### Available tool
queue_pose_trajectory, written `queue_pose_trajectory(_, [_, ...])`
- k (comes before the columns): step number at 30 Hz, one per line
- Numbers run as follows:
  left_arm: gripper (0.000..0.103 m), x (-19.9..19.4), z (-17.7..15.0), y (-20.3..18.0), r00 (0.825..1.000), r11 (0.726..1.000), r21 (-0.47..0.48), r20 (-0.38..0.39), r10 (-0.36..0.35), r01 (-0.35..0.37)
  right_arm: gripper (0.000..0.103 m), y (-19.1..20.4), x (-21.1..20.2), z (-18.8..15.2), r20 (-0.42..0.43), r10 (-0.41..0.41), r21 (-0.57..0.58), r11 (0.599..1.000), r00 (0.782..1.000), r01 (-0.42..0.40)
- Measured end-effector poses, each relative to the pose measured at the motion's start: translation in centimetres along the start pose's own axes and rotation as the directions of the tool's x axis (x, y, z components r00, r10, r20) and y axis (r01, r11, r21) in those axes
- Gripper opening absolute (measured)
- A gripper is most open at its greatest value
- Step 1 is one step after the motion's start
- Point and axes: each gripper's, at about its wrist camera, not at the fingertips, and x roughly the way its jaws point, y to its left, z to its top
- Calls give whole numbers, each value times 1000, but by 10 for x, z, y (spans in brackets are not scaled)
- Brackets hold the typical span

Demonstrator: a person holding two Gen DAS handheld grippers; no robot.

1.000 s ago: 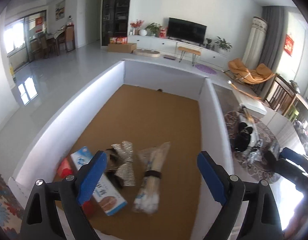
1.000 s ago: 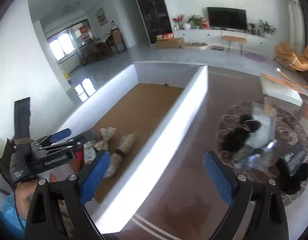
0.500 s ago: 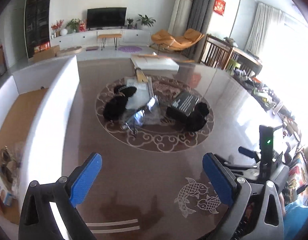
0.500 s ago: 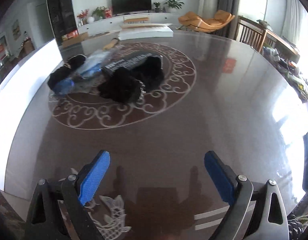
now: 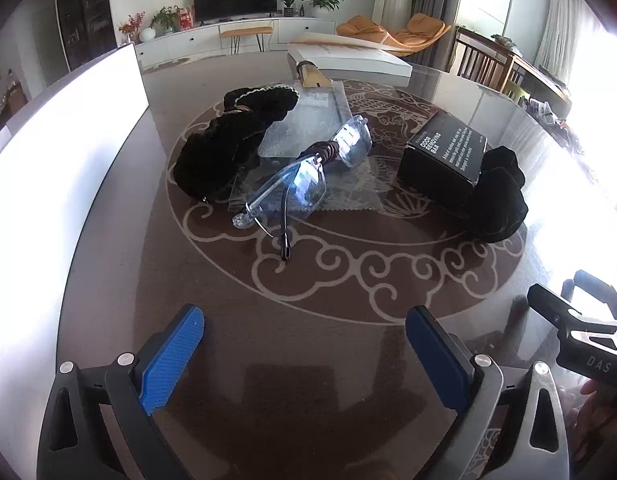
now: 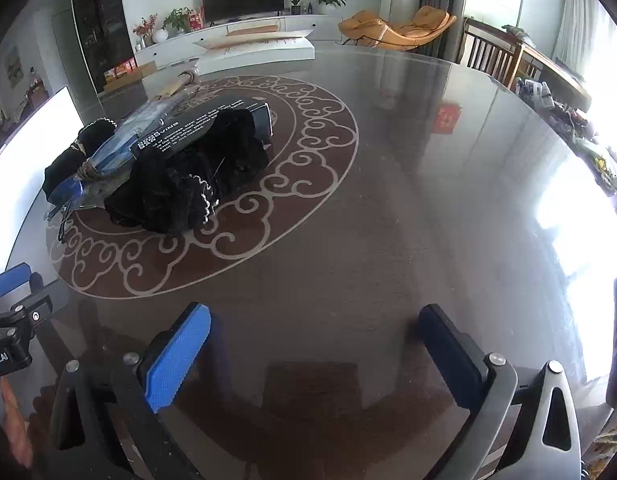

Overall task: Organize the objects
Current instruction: 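Return both tools from the bin to the table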

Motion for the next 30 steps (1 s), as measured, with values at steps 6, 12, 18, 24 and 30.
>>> queue_pose_trajectory(6, [103, 4, -1, -7, 999, 999, 32, -2, 35, -35, 103, 0, 1, -1, 3, 1, 1, 1000, 1000, -1])
queue_pose_trajectory(12, [103, 5, 0, -6, 1000, 999, 29, 0, 29, -29, 103, 0, 1, -1, 2, 1, 0, 1000, 1000, -1])
queue_pose_trajectory(18, [103, 6, 0, -6, 1000, 999, 29, 1, 31, -31, 103, 0, 1, -1, 2, 1, 0, 1000, 1000, -1])
queue_pose_trajectory(24, [103, 6, 1, -5, 999, 999, 25, 2, 33, -33, 103, 0, 1, -1, 2, 1, 0, 1000, 1000, -1])
queue_pose_trajectory(30, [103, 6, 1, -5, 999, 999, 25, 1, 33, -33, 103, 0, 1, -1, 3, 1, 0, 1000, 1000, -1])
